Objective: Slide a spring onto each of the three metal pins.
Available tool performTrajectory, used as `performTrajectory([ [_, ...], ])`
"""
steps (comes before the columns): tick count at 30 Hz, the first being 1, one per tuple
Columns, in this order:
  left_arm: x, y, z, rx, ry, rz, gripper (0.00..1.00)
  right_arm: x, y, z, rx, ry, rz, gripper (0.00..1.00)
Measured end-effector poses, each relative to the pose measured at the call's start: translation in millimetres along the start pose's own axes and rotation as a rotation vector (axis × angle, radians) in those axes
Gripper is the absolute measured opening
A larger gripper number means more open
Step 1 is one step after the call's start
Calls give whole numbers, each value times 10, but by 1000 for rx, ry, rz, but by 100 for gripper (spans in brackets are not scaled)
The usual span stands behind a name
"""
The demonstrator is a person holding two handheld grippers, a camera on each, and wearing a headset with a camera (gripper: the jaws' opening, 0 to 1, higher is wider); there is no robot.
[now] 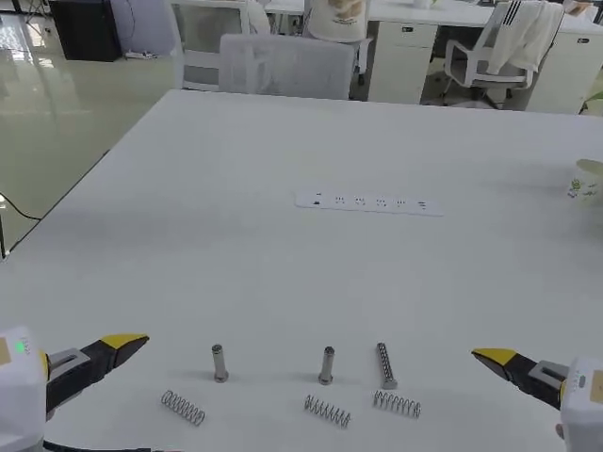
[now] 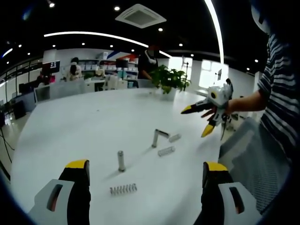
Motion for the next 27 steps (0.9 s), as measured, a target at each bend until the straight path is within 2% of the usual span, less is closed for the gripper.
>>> performTrajectory([
  [14, 1, -7, -6, -4, 1, -4, 97, 1, 16, 0, 10, -5, 5, 82],
  [27, 33, 20, -9, -15, 9, -2, 98, -5, 53, 33, 39, -33, 23, 80],
])
Point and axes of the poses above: the centre of the closed fingertips' face, and the gripper's own axes: x roughly forward along the fingers, z roughly to its left, y roughly out of its underside, the point moved 4 cm from there along -x, roughly backward along the fingers, and after that the axes turned 9 degrees about y, right-handed, at the moved point
